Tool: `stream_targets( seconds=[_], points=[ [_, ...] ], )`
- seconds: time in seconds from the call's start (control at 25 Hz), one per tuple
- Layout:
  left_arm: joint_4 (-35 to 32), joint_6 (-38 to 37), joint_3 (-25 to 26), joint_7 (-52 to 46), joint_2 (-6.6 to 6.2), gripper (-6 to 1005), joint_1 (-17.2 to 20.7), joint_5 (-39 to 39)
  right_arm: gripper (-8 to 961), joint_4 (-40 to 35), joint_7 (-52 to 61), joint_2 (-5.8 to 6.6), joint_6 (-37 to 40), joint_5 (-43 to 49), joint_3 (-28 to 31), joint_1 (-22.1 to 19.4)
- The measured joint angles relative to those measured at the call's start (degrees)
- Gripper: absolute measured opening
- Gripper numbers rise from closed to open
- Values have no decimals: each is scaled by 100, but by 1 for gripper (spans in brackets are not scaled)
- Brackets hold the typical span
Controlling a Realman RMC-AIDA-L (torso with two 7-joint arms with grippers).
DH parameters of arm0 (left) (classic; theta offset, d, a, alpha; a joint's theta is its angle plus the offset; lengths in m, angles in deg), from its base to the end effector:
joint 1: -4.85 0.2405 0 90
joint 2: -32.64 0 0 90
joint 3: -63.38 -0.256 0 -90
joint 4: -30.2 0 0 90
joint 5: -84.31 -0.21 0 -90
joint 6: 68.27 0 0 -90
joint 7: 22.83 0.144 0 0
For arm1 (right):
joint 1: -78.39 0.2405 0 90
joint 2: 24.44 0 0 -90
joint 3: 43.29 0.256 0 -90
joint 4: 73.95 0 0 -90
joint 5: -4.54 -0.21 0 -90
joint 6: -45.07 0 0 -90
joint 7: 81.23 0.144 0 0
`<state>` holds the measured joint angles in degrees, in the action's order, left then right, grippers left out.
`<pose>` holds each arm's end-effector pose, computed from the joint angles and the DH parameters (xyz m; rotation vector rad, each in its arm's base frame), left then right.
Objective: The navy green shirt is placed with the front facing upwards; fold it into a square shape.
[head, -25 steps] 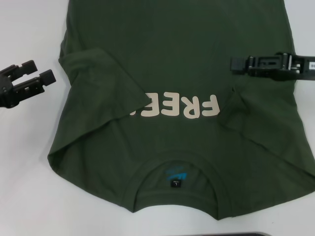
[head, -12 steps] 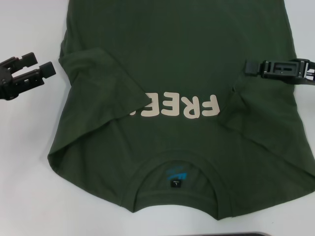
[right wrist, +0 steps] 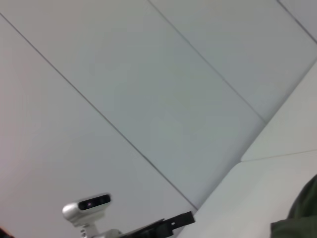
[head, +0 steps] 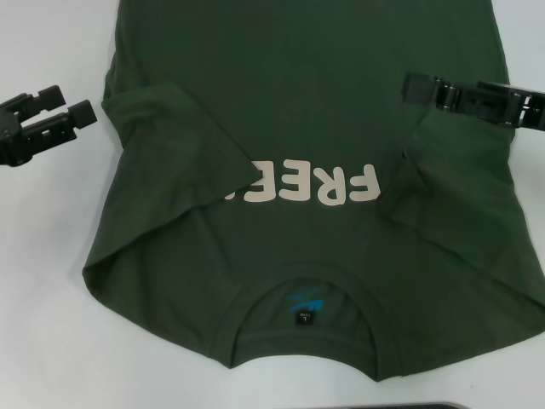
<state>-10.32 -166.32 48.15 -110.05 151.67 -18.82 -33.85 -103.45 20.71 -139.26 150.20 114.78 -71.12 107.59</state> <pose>-0.3156 0.2915 0.0571 -2.3397 -0.9778 -0.9501 0.2660 0.3038 0.0394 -2.5734 1.2693 1.2192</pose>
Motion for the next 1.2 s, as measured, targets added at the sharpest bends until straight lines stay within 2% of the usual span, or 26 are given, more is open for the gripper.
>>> stream_targets(
  seconds=[0.08, 0.32, 0.48, 0.56, 0.68, 0.76, 1.0, 1.2],
  points=[
    [0, 10, 1, -10, -12, 842, -14, 1, 814, 18, 175, -30, 17, -72, 111, -6],
    [-60, 34, 3, -107, -64, 842, -15, 4, 886, 90, 279, -35, -9, -116, 185, -151],
    [-62, -62, -26, -184, -86, 842, -16, 5, 934, -80, -137, -123, 31, -148, 292, -354],
    [-66, -126, -24, -269, -105, 842, -8, 5, 946, -367, -496, -197, 123, -134, 279, -485],
    [-83, -268, 7, -416, -148, 842, 16, 12, 946, -1183, -1068, -451, 332, -110, 243, -816],
    [-128, -356, 12, -531, -164, 841, 29, 16, 946, -1543, -1355, -514, 477, -131, 255, -999],
    [-221, -683, 90, -596, -147, 841, 62, 88, 947, -1573, -1697, -457, 841, -160, 310, -1154],
    [-280, -838, 79, -678, -134, 841, 93, 92, 947, -1429, -1645, -480, 858, -165, 4, -1158]
  ],
)
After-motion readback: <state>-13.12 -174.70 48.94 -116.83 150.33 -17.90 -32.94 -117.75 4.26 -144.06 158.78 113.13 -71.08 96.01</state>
